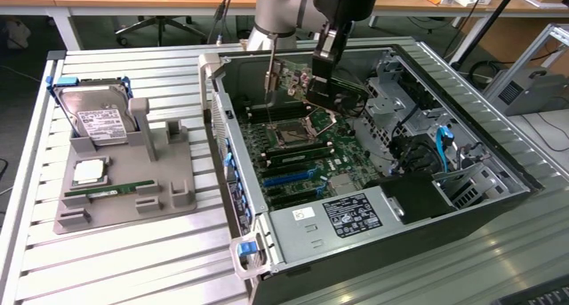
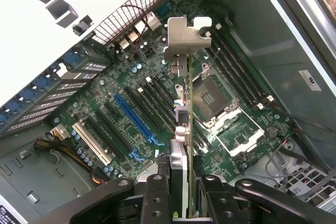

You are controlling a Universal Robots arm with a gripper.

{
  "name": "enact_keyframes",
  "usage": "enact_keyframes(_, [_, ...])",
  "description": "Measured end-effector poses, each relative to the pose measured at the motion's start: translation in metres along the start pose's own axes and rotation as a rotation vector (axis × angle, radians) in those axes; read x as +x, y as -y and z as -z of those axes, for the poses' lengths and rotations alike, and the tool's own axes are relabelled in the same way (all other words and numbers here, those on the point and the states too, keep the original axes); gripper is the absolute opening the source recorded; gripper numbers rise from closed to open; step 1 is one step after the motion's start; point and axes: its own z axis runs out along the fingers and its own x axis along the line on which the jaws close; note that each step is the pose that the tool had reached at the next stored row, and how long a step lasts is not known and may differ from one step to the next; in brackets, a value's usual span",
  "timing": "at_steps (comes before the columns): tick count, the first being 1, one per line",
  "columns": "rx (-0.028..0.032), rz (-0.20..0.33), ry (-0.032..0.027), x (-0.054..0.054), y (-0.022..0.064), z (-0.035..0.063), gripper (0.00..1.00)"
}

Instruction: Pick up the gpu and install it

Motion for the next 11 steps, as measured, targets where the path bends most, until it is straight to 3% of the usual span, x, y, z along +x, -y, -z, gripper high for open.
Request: enact_keyframes(11, [0.0007, 0.03, -0.0004, 0.0, 0.0, -0.0001, 0.27])
